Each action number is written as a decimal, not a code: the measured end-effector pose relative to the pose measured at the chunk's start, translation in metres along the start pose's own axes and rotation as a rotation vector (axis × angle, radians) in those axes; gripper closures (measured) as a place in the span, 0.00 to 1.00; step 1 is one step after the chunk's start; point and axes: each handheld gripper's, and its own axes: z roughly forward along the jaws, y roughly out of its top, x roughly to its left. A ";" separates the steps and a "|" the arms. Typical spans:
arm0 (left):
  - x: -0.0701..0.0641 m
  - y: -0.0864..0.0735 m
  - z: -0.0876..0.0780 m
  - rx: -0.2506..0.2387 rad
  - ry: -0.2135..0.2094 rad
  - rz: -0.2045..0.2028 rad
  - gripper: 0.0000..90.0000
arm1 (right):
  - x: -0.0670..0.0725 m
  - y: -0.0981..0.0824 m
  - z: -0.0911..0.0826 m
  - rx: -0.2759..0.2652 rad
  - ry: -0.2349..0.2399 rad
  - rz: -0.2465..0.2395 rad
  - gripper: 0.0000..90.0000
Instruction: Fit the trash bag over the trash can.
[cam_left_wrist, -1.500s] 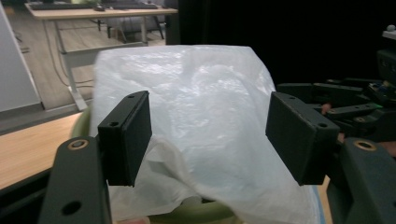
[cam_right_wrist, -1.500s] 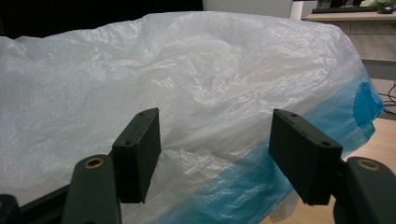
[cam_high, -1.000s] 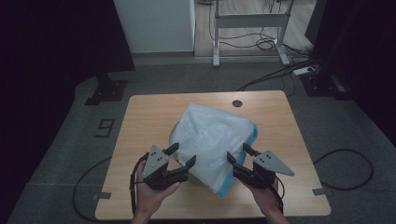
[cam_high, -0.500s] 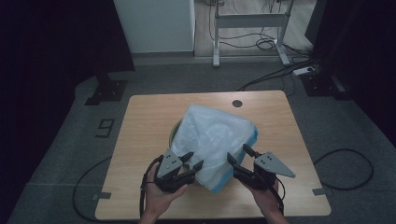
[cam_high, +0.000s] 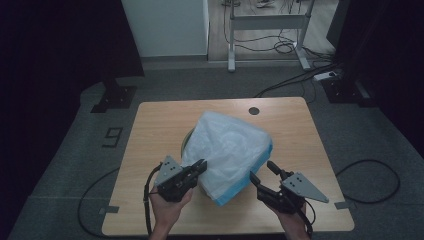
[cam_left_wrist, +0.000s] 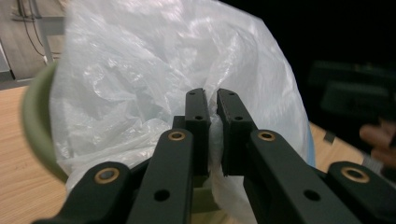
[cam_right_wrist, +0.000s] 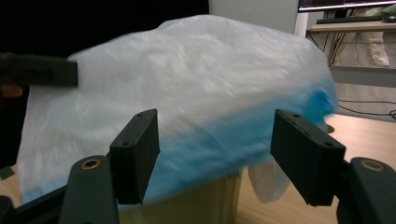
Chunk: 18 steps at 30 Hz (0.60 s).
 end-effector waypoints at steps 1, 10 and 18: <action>0.000 0.000 0.000 0.000 0.000 0.000 0.93 | 0.000 0.000 0.000 0.000 0.000 0.000 0.35; 0.016 0.005 -0.018 -0.070 0.008 -0.078 0.94 | -0.007 -0.019 -0.002 0.029 0.031 0.040 0.35; 0.029 0.002 -0.034 -0.099 0.014 -0.115 0.94 | -0.008 -0.017 0.005 0.034 0.028 0.043 0.35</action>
